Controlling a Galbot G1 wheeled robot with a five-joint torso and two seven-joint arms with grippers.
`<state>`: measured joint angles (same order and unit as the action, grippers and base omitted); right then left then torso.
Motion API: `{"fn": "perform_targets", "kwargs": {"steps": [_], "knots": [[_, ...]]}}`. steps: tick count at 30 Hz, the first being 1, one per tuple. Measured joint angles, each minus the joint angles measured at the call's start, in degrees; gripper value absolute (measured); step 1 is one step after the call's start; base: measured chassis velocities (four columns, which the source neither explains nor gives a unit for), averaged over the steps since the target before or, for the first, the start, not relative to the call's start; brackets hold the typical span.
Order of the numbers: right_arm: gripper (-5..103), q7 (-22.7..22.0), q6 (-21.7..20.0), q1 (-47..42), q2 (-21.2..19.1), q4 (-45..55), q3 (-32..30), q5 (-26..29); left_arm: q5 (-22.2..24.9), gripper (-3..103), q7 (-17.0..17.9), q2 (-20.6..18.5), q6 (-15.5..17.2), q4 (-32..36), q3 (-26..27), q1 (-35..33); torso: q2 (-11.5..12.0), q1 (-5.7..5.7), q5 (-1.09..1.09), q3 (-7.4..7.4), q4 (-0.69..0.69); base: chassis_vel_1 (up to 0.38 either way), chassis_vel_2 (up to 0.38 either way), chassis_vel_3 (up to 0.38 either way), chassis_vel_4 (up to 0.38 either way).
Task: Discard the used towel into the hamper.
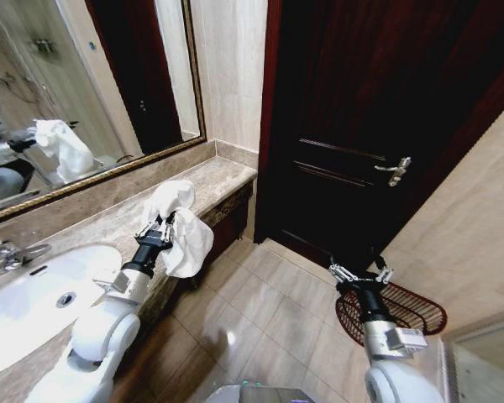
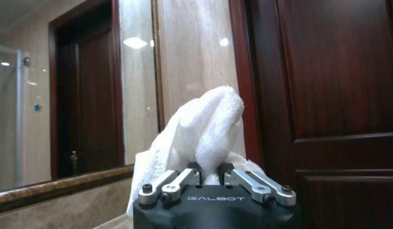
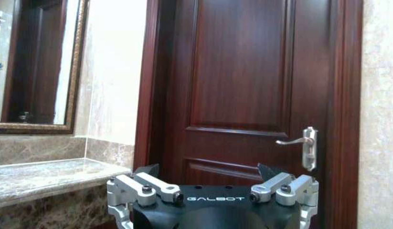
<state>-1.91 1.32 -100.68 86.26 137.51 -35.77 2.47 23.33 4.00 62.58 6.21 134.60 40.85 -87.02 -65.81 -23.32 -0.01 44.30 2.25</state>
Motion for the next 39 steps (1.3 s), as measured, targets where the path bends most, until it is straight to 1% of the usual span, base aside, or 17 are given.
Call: {"fn": "perform_targets", "kwargs": {"steps": [5, 12, 17, 25, 29, 34, 37, 39], "knots": [[100, 0.08, -0.02, 0.0, 0.36, 0.07, 0.3, -0.31, 0.03, 15, -0.08, -0.38, -0.42, -0.33, 0.15, -0.06, 0.64, 0.29, 0.0, -0.36, 0.02, -0.056, -0.06, -0.045, -0.057], [100, 0.11, -0.08, 0.4, 0.35, -0.08, 0.35, -0.49, 0.04, 15, -0.07, -0.07, -0.68, -0.67, 0.01, -0.41, 1.53, 0.7, 0.01, -0.84, 0.0, -0.084, -0.086, -0.086, -0.079], [100, 0.04, -0.1, 0.53, 0.18, -0.15, 0.19, -0.1, 0.15, 15, 0.3, 0.01, 0.31, -0.4, -0.47, -0.48, 2.46, 1.13, 0.01, -1.34, 0.01, -0.099, -0.102, -0.104, -0.108], [100, -0.1, -0.23, 0.69, -0.23, -0.13, -0.43, 0.67, -0.68, 15, 0.12, 0.41, 0.58, -0.75, -1.05, 0.25, 4.69, 2.14, 0.01, -2.54, 0.0, -0.127, -0.116, -0.119, -0.141], [100, -0.12, 0.18, 0.12, -0.2, -0.13, -0.68, 0.9, -0.91, 15, -0.02, 0.68, 0.53, -0.92, -1.17, 0.19, 5.83, 2.64, 0.01, -3.19, 0.02, -0.124, -0.123, -0.1, -0.138], [100, -0.13, 0.77, -0.48, -0.22, -0.13, -0.97, 1.08, -1.14, 15, -0.05, 0.85, 0.53, -1.0, -1.42, 0.23, 7.2, 3.3, 0.01, -3.9, -0.01, -0.13, -0.136, -0.13, -0.118], [100, -0.13, 1.1, -0.79, -0.05, -0.11, -0.98, 1.09, -1.49, 15, -0.38, 0.96, 0.51, -1.0, -1.36, -0.31, 8.27, 3.78, 0.0, -4.5, 0.04, -0.12, -0.133, -0.133, -0.126], [100, -0.13, 1.22, -0.89, -0.01, -0.1, -0.95, 1.09, -1.51, 15, -0.42, 0.96, 0.47, -1.0, -1.32, -0.48, 8.51, 3.88, 0.0, -4.63, 0.05, -0.116, -0.124, -0.136, -0.126]]}}
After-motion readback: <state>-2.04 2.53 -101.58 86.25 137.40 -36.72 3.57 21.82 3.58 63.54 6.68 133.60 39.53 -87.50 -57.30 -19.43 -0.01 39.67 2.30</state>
